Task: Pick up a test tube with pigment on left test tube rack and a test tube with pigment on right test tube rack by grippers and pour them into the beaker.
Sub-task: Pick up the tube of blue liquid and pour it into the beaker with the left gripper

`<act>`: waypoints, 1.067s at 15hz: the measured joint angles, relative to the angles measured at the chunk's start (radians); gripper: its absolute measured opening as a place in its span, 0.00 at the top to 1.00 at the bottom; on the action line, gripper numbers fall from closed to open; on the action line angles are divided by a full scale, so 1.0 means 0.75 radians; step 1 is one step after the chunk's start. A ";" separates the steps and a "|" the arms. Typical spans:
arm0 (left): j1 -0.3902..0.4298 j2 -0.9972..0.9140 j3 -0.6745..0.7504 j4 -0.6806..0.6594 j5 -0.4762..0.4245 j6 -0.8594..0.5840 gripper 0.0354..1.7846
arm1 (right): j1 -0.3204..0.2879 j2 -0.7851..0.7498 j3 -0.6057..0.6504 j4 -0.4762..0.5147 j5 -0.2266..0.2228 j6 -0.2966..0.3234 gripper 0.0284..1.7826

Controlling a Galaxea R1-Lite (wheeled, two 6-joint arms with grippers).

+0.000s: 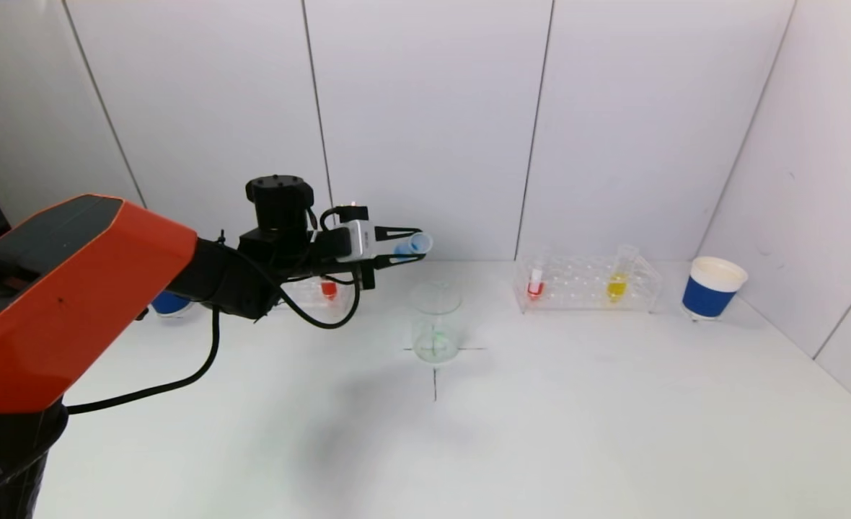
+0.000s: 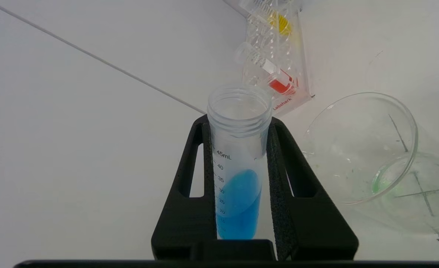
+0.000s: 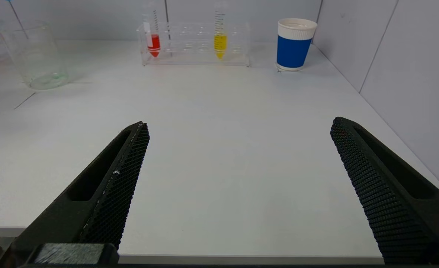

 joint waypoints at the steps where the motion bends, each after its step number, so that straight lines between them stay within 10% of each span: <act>1: 0.001 0.003 -0.009 0.001 0.003 0.026 0.78 | 0.000 0.000 0.000 0.000 0.000 0.000 0.01; 16: -0.002 0.070 -0.038 -0.007 0.072 0.312 0.78 | 0.000 0.000 0.000 0.000 0.000 0.000 0.01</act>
